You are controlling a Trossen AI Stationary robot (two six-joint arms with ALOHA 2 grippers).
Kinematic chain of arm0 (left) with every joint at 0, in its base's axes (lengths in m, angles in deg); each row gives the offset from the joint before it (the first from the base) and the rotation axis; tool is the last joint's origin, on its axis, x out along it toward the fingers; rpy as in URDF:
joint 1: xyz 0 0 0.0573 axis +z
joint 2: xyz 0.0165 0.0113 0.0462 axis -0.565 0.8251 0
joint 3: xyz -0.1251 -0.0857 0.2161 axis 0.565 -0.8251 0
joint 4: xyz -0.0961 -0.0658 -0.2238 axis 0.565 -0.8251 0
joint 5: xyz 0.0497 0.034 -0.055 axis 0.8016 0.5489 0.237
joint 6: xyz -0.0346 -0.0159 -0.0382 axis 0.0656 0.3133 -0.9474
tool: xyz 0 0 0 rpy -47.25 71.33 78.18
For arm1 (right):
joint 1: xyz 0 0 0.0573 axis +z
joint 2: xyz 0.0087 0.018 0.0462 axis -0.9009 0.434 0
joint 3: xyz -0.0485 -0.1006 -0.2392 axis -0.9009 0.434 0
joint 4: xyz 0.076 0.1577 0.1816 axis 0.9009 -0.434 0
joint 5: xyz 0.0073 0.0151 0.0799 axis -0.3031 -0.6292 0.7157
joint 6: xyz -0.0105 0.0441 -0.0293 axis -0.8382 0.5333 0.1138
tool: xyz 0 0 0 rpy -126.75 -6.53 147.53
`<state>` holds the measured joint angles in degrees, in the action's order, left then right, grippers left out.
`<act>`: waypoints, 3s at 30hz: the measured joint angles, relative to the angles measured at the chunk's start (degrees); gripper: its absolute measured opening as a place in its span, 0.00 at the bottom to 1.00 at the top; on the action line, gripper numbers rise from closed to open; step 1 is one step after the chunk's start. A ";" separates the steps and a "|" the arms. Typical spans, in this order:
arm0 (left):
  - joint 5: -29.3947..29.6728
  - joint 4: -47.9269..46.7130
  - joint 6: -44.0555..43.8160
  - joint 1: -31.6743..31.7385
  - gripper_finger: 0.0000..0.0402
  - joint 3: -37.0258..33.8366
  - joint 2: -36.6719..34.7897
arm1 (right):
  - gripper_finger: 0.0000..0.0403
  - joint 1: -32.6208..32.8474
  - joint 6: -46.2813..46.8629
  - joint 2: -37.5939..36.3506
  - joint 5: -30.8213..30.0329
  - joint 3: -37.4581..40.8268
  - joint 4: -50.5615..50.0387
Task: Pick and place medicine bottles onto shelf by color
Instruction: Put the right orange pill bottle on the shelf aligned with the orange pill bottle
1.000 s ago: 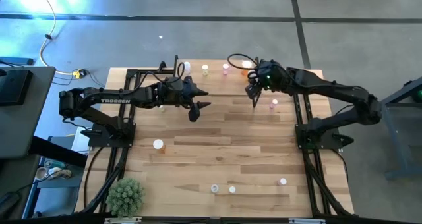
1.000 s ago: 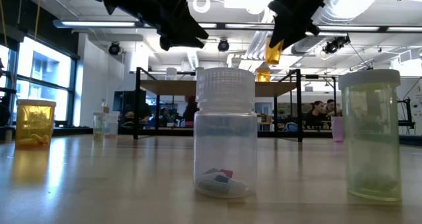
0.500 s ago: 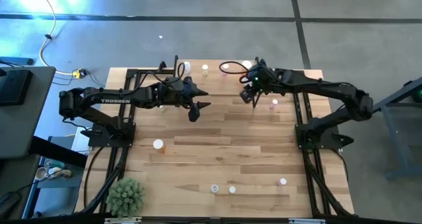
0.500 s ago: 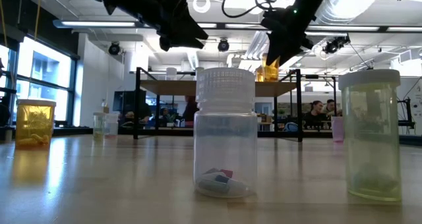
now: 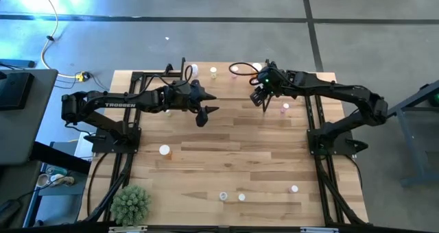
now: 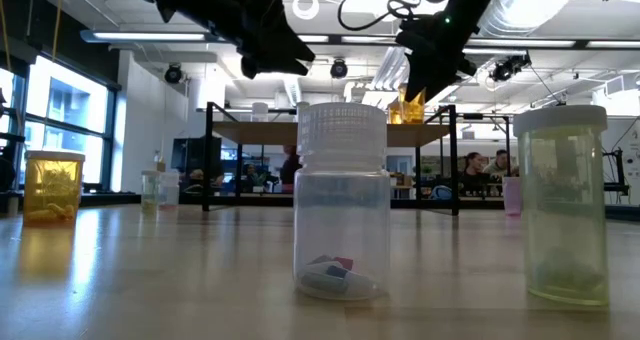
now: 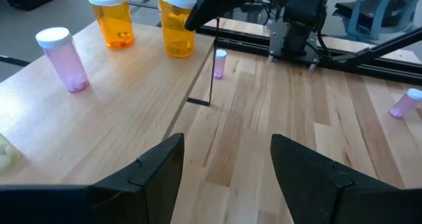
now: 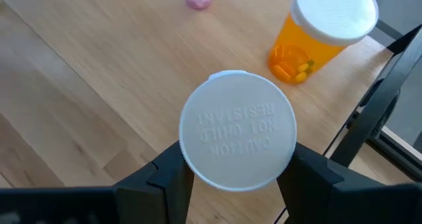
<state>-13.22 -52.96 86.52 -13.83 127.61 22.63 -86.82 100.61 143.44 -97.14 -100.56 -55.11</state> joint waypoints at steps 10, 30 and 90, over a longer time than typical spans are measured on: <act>0.01 -0.91 0.01 0.00 0.54 0.00 0.00 | 0.44 -0.71 0.13 0.00 0.02 0.00 1.29; 0.00 -0.89 0.09 0.00 0.54 0.00 0.00 | 0.44 -1.47 1.73 2.06 -0.28 0.03 2.16; 0.00 -0.89 0.11 0.00 0.54 0.00 0.00 | 0.68 -1.57 -1.35 2.45 -0.54 -4.64 1.59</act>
<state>-13.22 -53.85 86.63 -13.83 127.61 22.63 -88.39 99.26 145.89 -97.68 -105.20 -53.52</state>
